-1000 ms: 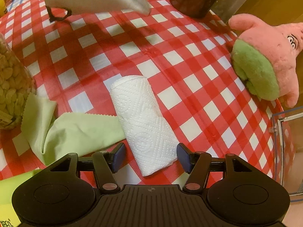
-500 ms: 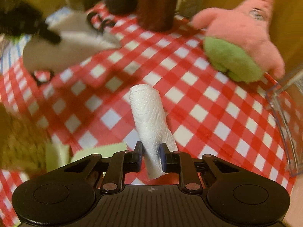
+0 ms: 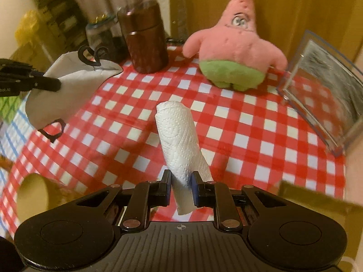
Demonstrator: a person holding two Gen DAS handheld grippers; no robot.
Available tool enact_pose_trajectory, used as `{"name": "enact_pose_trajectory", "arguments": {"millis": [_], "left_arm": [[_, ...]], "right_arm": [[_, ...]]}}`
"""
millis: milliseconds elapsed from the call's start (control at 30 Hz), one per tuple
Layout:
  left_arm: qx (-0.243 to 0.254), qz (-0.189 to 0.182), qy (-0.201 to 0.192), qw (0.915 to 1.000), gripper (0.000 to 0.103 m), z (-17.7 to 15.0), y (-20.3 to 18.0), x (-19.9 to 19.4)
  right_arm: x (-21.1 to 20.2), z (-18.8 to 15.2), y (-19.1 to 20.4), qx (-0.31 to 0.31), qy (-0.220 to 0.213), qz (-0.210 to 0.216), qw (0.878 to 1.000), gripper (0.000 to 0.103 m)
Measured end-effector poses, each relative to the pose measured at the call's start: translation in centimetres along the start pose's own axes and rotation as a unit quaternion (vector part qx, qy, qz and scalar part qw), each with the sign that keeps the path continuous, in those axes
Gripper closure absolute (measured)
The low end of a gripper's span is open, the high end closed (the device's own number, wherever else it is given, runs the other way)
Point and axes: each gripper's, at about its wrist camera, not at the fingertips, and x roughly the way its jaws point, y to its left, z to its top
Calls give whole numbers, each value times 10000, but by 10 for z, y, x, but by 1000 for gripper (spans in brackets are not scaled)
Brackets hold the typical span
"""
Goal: Organize soft objects
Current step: 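Carry the towel and the clipped white cloth over the cardboard box with both grippers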
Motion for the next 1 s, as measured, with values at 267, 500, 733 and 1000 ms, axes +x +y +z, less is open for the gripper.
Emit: {"name": "enact_pose_trajectory", "arguments": {"millis": [267, 500, 733, 1000], "left_arm": [[1, -216, -242, 9995, 97, 23, -52, -35], [49, -399, -402, 9984, 97, 38, -110, -62], [149, -593, -416, 9973, 97, 38, -176, -70], [209, -948, -289, 9949, 97, 31, -246, -54]], "right_arm": [[-71, -25, 7, 409, -458, -76, 9981, 85], [-133, -60, 2, 770, -784, -191, 9938, 85], [-182, -108, -16, 1252, -1055, -343, 9859, 85], [-224, -161, -39, 1645, -1224, -684, 9764, 85]]}}
